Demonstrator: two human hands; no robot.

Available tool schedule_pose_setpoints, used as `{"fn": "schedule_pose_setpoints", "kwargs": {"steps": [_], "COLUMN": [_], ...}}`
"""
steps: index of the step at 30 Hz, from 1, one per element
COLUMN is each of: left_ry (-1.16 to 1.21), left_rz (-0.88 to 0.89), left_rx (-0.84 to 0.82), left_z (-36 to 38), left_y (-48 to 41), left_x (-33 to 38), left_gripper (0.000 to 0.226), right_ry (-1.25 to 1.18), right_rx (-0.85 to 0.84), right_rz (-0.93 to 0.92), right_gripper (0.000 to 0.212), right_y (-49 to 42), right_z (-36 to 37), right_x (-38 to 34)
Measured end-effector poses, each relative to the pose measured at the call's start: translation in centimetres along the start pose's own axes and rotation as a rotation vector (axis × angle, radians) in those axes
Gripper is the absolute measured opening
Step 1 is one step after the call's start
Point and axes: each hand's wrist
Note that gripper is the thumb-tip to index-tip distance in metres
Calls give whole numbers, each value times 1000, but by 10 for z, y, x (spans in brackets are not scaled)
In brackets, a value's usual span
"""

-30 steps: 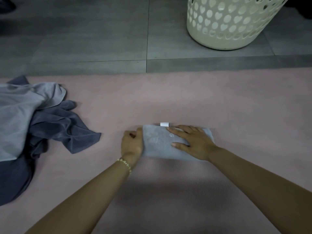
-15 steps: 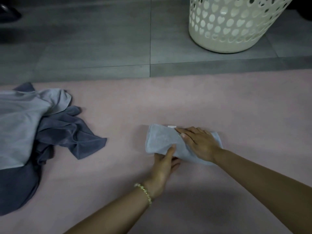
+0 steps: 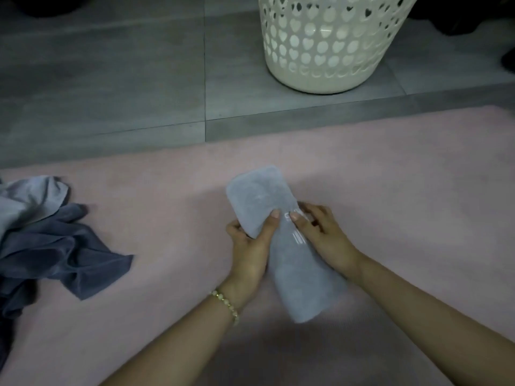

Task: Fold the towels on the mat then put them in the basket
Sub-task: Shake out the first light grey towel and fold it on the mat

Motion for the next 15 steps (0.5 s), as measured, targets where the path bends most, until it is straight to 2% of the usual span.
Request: {"fn": "schedule_pose_setpoints", "kwargs": {"steps": [1, 3, 5, 6, 8, 9, 12, 13, 15], "left_ry": [-10, -71, -151, -206, -340, -421, -527, -589, -861], "left_rz": [-15, 11, 68, 75, 70, 97, 283, 378, 613], "left_rx": [-75, -248, -363, -408, -488, -502, -421, -379, -314], "left_z": [9, 32, 60, 74, 104, 119, 158, 164, 165], "left_y": [-3, -7, -16, -23, -34, -40, -62, -71, -90], "left_x": [8, 23, 36, 40, 47, 46, 25, 15, -7], "left_gripper": [76, 76, 55, 44, 42, 44, 29, 32, 71], "right_ry": [-108, -351, -465, -461, -424, -424, -429, -442, -492], "right_rx": [-36, -180, -236, -239, -182, -123, 82, 141, 230], "right_rz": [48, 267, 411, 409, 392, 387, 360, 363, 380], "right_gripper": [30, 36, 43, 51, 64, 63, 59, 55, 45], "right_y": [1, 3, 4, 1, -3, -5, -12, -13, -14], "right_z": [-12, -36, -59, -68, -88, -99, -134, -144, -161], "right_x": [-3, -6, -6, 0, 10, 15, 37, 43, 53]}}
Point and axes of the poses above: each hand's wrist, its own y-axis away from the middle knuckle, its own z-axis out of the palm, x = y × z, and after that the axes turned 10 degrees about x, right-handed
